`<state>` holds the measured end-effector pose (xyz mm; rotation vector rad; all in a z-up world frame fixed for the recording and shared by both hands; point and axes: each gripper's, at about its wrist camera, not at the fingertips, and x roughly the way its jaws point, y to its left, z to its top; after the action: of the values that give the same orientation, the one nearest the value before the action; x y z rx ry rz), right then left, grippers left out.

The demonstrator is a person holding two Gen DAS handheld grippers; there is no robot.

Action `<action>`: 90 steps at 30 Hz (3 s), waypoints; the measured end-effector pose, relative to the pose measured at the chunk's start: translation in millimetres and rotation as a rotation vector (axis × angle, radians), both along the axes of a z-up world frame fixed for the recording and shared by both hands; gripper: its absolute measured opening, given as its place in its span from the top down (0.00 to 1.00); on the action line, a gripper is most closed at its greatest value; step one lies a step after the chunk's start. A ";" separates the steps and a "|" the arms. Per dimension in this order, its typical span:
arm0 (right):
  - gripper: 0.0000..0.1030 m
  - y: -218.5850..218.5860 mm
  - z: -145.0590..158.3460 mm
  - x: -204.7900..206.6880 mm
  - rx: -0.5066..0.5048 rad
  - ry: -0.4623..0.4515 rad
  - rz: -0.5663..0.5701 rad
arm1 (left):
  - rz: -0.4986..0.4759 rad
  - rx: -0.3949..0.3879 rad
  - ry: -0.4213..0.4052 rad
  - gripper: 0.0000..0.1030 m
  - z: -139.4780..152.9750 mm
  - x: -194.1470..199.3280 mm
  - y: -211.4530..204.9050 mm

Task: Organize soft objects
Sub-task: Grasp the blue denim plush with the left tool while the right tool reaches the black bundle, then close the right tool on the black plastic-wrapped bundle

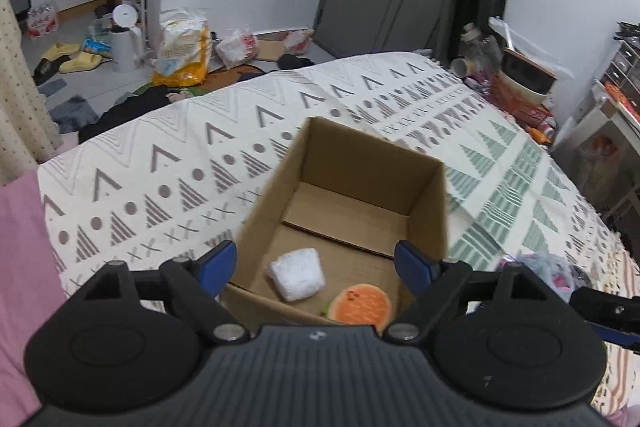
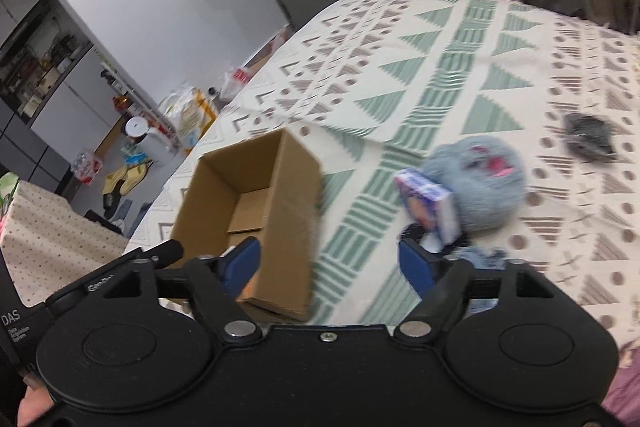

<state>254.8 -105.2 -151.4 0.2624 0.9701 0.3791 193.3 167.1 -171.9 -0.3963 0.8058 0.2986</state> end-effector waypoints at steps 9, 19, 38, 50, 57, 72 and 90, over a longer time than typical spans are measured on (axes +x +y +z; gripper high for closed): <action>0.13 -59.2 0.5 -4.2 -0.011 -0.008 -0.038 | -0.053 0.006 -0.062 0.04 15.3 -0.1 -41.1; 0.09 -114.6 -12.7 -4.9 0.044 0.010 -0.055 | -0.153 0.075 -0.070 0.00 17.8 6.4 -104.0; 0.08 -198.0 -43.3 19.5 0.067 -0.066 -0.161 | -0.165 0.052 0.072 0.00 -7.1 34.0 -204.9; 0.09 -212.9 -66.3 37.0 0.116 -0.015 -0.192 | -0.085 -0.022 0.205 0.06 -41.3 58.9 -225.6; 0.13 -218.3 -81.2 51.7 0.120 -0.010 -0.214 | -0.078 -0.026 0.223 0.15 -63.0 71.8 -239.5; 0.29 -225.6 -122.0 98.0 0.154 -0.035 -0.316 | -0.094 -0.070 0.254 0.64 -105.0 89.6 -243.4; 0.67 -228.9 -152.8 136.0 0.169 0.025 -0.392 | -0.068 -0.154 0.252 0.80 -99.0 95.5 -242.9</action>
<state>390.8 -334.2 -304.2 0.6012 0.8873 0.0975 288.8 -75.8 -270.9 -0.4807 1.0919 0.2259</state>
